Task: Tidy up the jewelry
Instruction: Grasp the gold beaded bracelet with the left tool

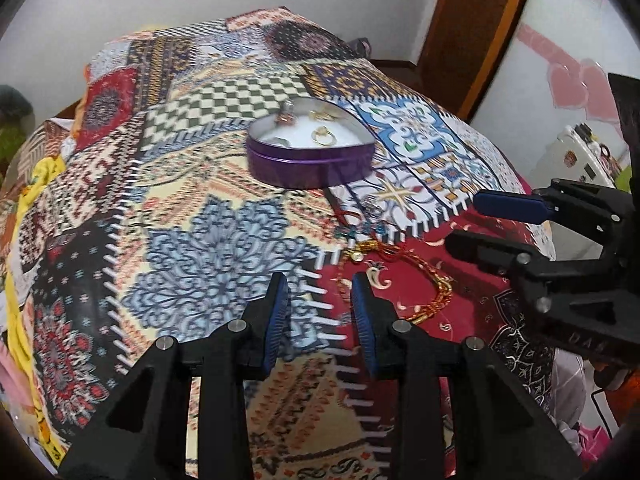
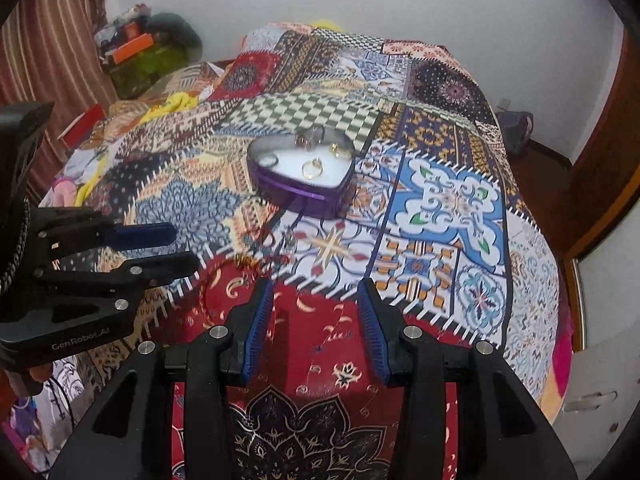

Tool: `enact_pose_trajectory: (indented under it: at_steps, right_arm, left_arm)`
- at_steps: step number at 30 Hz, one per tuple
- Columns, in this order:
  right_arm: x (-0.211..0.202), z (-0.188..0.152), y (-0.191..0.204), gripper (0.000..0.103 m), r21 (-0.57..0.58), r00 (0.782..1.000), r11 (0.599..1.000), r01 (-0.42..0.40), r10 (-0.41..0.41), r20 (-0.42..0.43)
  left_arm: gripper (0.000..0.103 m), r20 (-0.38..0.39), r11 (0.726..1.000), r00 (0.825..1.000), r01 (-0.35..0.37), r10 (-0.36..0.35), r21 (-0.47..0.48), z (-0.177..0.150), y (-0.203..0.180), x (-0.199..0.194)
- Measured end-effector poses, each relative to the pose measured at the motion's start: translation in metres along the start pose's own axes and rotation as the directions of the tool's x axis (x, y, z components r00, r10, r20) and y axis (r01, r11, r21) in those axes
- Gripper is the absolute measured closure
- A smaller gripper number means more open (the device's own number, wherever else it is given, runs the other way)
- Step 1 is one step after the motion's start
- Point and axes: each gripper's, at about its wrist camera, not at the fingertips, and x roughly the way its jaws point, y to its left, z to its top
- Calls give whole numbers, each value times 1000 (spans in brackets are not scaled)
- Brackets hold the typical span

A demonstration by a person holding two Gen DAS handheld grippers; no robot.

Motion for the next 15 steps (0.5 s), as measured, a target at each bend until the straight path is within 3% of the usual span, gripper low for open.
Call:
enact_pose_trajectory:
  at_steps: [6,11,15]
  right_arm:
    - [3,-2,-9,63,14,1000,1000,6,-6,-11]
    - [3,-3,-17,63,39,1000,999,1,0,-14]
    - [3,-3,-22,63,55,1000,998,-7,7,-13]
  left_arm:
    - [71,-17,999,1000,25,-24,33,5,-11,17]
    - [71,-12,993,993,115,-115,-27,11,-2,24]
    - [75,-3,992,992,125,-125,-28,11,-3,26]
